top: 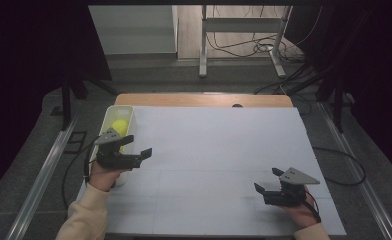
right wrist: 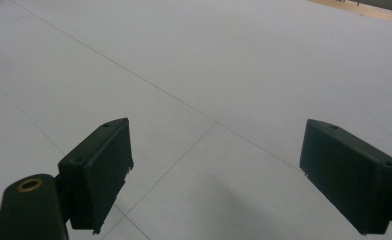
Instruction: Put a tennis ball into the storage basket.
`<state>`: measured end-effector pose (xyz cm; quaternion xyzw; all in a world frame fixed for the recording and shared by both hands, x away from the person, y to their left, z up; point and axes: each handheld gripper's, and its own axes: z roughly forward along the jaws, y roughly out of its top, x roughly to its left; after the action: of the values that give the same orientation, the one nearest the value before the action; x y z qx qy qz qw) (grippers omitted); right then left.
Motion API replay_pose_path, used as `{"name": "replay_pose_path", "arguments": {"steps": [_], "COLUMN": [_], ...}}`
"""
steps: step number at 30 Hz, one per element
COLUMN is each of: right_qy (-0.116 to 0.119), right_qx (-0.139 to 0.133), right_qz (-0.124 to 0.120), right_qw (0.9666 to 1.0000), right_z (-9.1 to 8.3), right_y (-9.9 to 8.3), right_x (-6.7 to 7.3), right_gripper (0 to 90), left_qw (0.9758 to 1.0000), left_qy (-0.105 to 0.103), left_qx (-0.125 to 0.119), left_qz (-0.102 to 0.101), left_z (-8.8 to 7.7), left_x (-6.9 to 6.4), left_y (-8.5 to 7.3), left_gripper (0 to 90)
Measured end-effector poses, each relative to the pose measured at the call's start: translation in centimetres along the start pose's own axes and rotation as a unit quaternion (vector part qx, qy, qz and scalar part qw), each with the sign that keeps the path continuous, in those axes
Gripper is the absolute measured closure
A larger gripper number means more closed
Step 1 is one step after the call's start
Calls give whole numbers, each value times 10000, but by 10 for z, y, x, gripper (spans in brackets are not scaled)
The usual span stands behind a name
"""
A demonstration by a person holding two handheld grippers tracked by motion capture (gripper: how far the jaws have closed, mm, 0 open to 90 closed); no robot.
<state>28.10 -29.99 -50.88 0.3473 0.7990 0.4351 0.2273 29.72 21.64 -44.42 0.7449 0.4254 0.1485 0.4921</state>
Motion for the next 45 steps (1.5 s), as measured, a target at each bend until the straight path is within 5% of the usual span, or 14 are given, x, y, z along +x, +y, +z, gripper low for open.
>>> {"name": "replay_pose_path", "arguments": {"steps": [15,20,33,45], "right_qy": [54,98,307,389], "right_qx": [23,33,73,128], "right_qz": [17,-1,58,11], "right_qw": [10000,9999,9995,9992], "right_z": [0,0,2,-1], "right_y": [-1,-2,-3,-6], "right_x": [2,2,6,9], "right_gripper": [142,142,141,141], "left_qw": [9980,9975,9978,9972], "left_qy": [-406,-299,-290,-290], "left_qx": [301,412,469,581], "left_qz": [367,495,357,384], "left_z": [21,24,17,28], "left_x": [-38,-46,-40,-37], "left_y": [-28,-39,-71,-72], "left_gripper": [108,114,126,126]}}
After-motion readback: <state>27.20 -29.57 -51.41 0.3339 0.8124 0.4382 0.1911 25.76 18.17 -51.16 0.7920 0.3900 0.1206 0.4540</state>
